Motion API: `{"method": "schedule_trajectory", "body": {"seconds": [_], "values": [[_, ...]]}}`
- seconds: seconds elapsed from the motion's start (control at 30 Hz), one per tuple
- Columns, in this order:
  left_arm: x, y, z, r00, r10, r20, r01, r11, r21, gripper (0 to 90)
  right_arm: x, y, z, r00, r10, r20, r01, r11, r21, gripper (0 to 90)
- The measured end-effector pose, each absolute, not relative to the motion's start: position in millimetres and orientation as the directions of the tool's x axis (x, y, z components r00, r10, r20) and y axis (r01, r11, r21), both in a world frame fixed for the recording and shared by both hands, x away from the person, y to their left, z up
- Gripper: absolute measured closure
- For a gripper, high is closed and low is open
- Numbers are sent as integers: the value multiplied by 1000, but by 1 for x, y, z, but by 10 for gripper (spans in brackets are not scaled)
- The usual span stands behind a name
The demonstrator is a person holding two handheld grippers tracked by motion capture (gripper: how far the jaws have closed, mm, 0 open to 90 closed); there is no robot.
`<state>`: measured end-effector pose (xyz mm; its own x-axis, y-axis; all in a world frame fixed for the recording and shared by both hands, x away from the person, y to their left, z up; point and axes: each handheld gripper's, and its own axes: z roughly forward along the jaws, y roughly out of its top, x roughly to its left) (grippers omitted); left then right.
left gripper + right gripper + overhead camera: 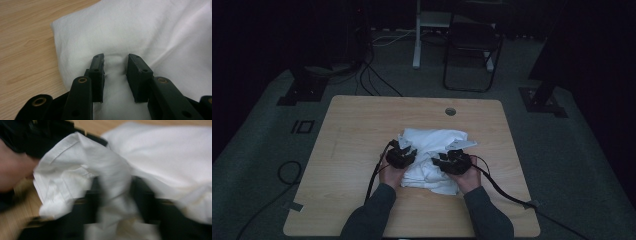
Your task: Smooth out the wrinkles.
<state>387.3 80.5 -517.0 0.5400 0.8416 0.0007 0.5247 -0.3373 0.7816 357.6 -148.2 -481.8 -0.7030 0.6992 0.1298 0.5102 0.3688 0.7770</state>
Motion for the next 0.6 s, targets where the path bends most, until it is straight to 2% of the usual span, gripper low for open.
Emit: {"method": "schedule_trajectory", "body": {"seconds": [0.03, 0.1, 0.23, 0.27, 0.37, 0.53, 0.57, 0.6], "values": [[387, 82, -517, 541, 841, -3, 524, -334, 783, 668, 355, -154, -481, -697, 707, 124, 509, 365, 780, 822], [387, 84, -518, 541, 841, -20, 528, -321, 786, 667, 348, -166, -477, -689, 716, 111, 497, 356, 791, 844], [387, 83, -518, 545, 838, -22, 526, -322, 787, 664, 334, -192, -468, -680, 727, 94, 475, 339, 812, 844], [387, 82, -517, 544, 839, -18, 525, -323, 788, 662, 320, -209, -465, -701, 708, 90, 465, 357, 810, 841], [387, 81, -517, 548, 836, -11, 523, -333, 785, 662, 312, -212, -468, -717, 692, 85, 462, 380, 801, 832], [388, 84, -517, 545, 838, -25, 534, -324, 781, 662, 299, -224, -472, -717, 692, 89, 475, 391, 789, 772], [389, 85, -517, 545, 838, -36, 537, -316, 782, 662, 297, -229, -470, -702, 708, 82, 480, 384, 789, 731], [390, 86, -517, 546, 837, -48, 542, -309, 781, 660, 294, -244, -464, -644, 761, 77, 491, 335, 804, 666]]}}
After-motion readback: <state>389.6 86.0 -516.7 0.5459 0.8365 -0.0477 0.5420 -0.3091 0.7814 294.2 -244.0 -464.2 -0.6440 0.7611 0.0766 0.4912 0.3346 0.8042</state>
